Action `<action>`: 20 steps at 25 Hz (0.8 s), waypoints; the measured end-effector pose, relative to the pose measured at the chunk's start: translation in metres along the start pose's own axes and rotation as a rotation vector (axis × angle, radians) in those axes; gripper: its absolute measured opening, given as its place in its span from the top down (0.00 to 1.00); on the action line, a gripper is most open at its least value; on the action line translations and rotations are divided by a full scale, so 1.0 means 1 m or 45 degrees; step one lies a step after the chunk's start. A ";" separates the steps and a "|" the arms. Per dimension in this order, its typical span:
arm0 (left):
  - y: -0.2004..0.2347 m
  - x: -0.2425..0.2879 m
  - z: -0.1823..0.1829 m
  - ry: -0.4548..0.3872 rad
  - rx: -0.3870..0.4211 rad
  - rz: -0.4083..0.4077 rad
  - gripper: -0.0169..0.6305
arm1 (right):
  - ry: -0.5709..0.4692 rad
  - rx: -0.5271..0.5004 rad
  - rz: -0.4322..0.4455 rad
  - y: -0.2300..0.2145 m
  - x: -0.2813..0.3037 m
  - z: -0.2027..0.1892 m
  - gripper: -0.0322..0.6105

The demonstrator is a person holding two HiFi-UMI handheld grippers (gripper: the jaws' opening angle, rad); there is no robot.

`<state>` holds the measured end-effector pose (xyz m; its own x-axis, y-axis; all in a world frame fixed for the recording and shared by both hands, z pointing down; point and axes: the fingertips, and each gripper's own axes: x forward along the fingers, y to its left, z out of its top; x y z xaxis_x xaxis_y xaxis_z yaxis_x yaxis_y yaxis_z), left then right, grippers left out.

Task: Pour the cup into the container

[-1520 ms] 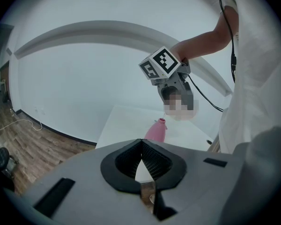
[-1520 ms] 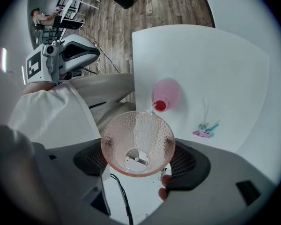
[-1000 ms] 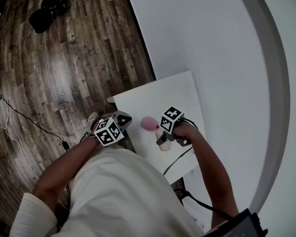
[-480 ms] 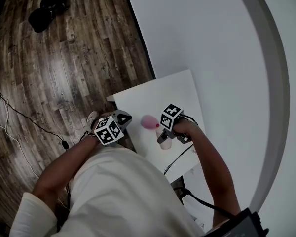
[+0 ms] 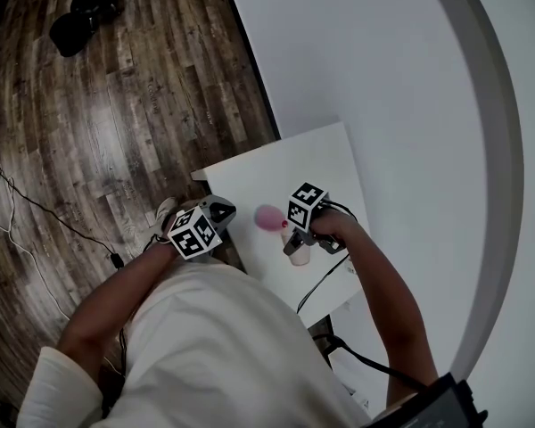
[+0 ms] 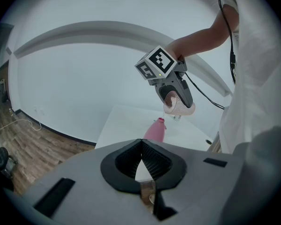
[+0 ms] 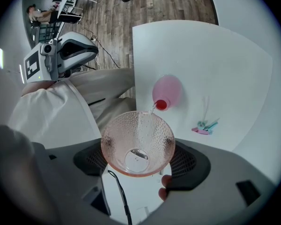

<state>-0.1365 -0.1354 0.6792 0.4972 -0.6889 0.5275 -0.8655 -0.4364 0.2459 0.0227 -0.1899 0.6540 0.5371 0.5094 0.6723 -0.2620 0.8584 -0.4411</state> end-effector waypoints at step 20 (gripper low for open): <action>0.003 -0.001 0.007 -0.012 -0.003 -0.015 0.96 | 0.061 -0.013 -0.013 0.002 -0.006 -0.002 0.36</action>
<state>-0.1390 -0.1400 0.6740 0.5082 -0.6888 0.5170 -0.8595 -0.4435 0.2540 0.0203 -0.1911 0.6475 0.5773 0.4971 0.6478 -0.2484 0.8627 -0.4406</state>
